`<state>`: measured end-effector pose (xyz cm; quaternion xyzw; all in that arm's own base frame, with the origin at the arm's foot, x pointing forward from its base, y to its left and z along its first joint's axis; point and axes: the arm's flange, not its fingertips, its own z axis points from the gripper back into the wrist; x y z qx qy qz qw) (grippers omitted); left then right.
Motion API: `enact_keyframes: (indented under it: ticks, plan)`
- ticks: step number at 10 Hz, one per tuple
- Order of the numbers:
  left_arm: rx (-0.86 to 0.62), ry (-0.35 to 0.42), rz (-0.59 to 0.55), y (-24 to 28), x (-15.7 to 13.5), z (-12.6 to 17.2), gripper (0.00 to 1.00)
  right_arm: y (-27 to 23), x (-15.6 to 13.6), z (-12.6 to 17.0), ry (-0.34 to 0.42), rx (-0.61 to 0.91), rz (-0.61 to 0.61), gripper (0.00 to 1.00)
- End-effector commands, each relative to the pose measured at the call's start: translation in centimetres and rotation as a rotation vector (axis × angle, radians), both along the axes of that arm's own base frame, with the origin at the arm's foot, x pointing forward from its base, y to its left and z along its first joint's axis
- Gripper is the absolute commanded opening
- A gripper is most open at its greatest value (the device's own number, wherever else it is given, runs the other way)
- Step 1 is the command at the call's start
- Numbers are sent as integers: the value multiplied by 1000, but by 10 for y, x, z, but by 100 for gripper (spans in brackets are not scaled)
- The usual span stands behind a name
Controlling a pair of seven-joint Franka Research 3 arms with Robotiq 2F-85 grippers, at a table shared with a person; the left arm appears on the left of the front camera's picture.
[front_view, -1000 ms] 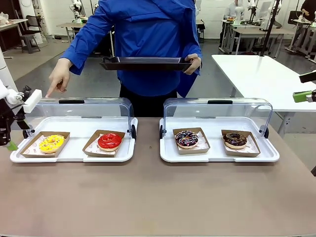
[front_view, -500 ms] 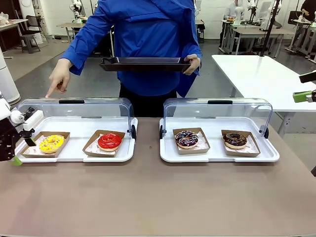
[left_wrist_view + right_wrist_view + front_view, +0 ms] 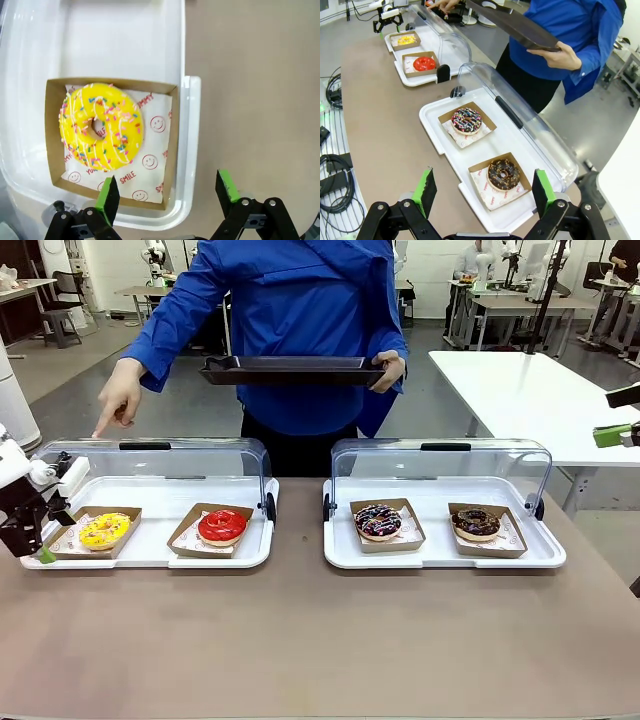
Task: Provide the desired donut to the person.
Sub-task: Pick up and lift the Paper togo box containing the Donut pointed at by the person.
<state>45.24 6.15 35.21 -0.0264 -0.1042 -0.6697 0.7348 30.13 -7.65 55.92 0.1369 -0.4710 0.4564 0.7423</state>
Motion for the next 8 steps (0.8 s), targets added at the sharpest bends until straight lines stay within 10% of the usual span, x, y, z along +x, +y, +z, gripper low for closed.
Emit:
enact_keyframes:
  ticks: [1, 8]
  plan:
    - [3, 23, 18, 6, 11, -9, 100, 1, 1, -1, 3, 9, 6, 100]
    - [60, 24, 23, 9, 15, -17, 100, 1, 1, -1, 3, 9, 6, 100]
